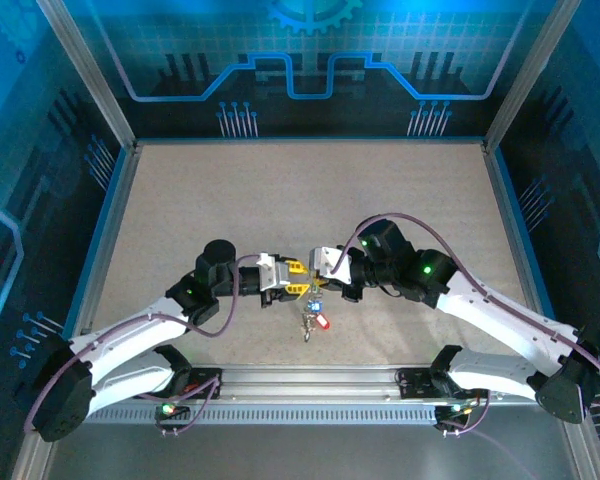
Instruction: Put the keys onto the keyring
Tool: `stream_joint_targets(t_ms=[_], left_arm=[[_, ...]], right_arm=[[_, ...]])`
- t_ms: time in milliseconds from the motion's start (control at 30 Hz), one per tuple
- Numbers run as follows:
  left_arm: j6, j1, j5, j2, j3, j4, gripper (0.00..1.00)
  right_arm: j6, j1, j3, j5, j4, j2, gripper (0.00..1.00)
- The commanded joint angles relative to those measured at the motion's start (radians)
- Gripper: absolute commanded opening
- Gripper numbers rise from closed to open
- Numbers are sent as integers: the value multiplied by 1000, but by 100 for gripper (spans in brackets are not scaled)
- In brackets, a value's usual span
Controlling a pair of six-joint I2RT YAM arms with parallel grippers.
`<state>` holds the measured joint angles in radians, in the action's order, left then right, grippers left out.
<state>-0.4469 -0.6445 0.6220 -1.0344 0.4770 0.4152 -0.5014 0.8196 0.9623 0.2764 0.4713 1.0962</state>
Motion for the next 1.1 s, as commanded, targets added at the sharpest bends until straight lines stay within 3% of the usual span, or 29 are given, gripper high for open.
stream_joint_targets(t_ms=[0,300,433,700,767,833,867,1000,1067], left_arm=[[-20,2,39,-20,37,-38,34],[-26,3,-5,-1,27,-23,28],[-16,3,-18,11,33,-23,20],[-15,4,-18,25,28,-15,20],[-14,3,-8,25,30,-15,15],[-16,4,7,25,29,-20,2],[-21,3,14,25,32,-27,0],[-45,4,12,31,44,-72,0],[-49,4,11,37,41,-75,0]], right_arm=[[-3,8,-8,7,-65,-7,0],[-6,12,-4,46,-62,-9,0],[-6,16,2,39,-62,3,0],[-8,42,16,12,-59,29,0],[-8,50,17,8,-62,30,0],[-9,56,18,0,-65,30,0],[-9,58,17,0,-69,28,0],[-15,59,18,-4,-66,23,0],[-21,56,14,-11,-59,13,8]])
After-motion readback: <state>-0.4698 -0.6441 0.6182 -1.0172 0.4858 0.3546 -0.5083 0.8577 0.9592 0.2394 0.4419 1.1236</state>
